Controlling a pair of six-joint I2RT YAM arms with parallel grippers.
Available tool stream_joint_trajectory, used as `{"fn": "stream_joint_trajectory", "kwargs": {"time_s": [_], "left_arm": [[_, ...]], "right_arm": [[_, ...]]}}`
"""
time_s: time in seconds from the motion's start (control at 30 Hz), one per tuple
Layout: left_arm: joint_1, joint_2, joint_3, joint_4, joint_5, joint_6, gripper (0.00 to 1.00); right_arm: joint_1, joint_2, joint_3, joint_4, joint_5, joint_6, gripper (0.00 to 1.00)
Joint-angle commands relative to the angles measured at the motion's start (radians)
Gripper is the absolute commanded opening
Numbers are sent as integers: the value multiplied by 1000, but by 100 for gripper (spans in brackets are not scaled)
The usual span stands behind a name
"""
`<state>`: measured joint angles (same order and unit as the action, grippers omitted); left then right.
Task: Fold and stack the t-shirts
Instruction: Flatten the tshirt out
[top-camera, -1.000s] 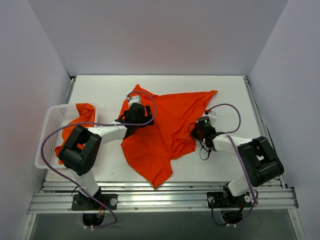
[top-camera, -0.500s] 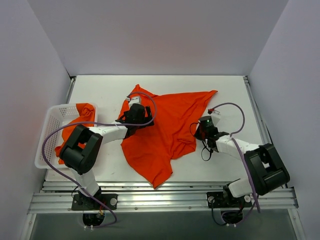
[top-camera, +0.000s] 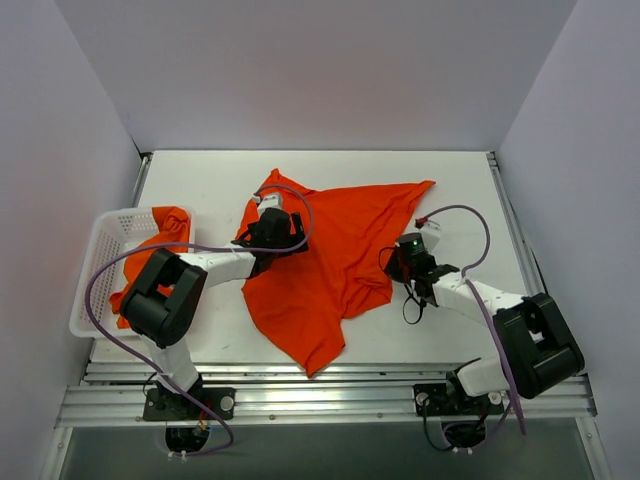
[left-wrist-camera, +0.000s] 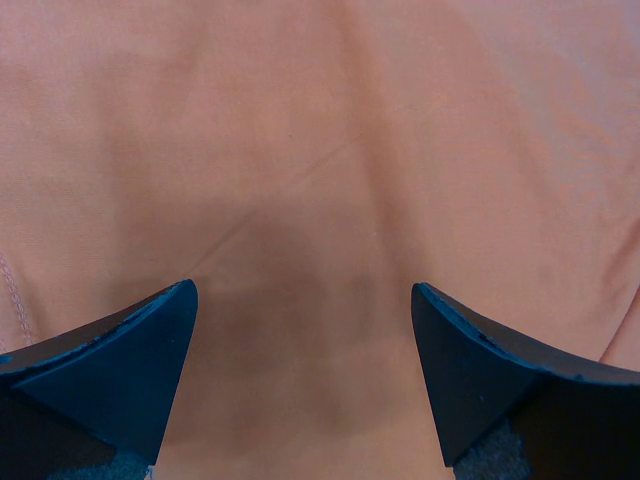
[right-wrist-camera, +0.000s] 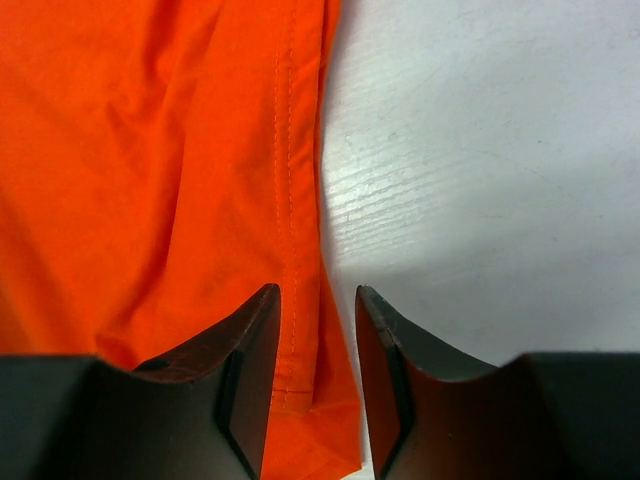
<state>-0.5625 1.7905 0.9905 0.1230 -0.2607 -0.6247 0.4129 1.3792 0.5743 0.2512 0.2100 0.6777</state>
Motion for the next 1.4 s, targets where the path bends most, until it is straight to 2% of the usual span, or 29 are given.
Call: {"fn": "stream_joint_trajectory", "kwargs": {"time_s": [0.0, 0.27, 0.63, 0.93, 1.13, 1.37], "left_arm": [[1, 17, -12, 53, 3, -3, 97], [1, 33, -12, 61, 5, -4, 97], [3, 58, -10, 76, 14, -4, 97], [1, 56, -18, 86, 17, -6, 97], [3, 61, -16, 92, 21, -6, 97], [3, 55, -23, 93, 24, -7, 97]], "right_arm": [[24, 27, 22, 19, 22, 13, 32], [87, 69, 42, 25, 32, 33, 29], [141, 5, 24, -42, 81, 59, 29], [152, -95, 7, -151, 173, 92, 37], [165, -127, -21, -161, 173, 112, 38], [202, -91, -44, -122, 158, 138, 38]]}}
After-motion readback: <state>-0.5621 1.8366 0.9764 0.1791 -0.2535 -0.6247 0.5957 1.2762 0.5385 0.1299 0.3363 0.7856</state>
